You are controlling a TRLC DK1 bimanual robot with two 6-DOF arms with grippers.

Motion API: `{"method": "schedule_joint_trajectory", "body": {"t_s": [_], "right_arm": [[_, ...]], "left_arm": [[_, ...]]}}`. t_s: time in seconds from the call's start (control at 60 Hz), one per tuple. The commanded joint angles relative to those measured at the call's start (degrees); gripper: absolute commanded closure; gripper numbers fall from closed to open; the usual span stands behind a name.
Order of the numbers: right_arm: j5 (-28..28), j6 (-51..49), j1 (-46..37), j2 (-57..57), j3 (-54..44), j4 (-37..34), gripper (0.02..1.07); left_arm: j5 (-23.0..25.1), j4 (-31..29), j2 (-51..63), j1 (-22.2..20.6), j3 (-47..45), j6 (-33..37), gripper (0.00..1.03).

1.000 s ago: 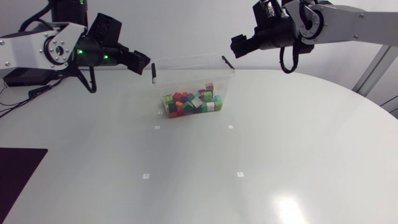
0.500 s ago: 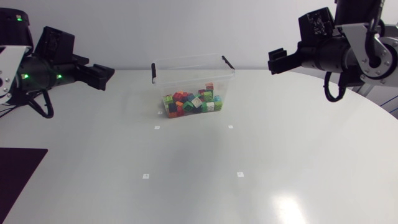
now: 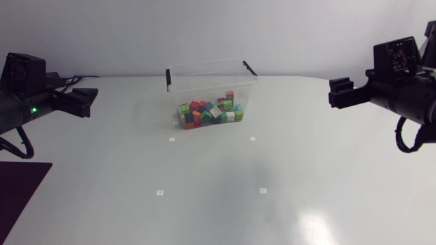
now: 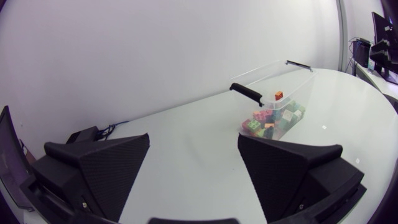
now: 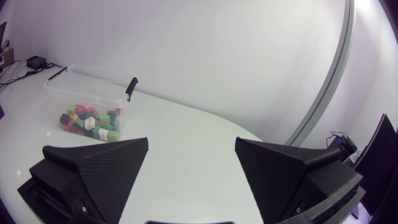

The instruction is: Place the duplo bricks in the container

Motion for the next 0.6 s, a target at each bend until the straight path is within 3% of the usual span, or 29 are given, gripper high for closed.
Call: {"method": "schedule_joint_trajectory", "body": {"t_s": [0.0,0.583], "right_arm": [[1.1,-0.7,-0.7,-3.6,-3.4,0.4,0.06],[1.9,-0.8,-2.0,-24.1,-17.2,-1.5,0.06]], "left_arm": [[-0.1,0.9,-2.3,1.2,-3.1,-0.8,0.04],[0.5,3.1,-18.2,3.3,-15.7,-1.1,0.04]]}}
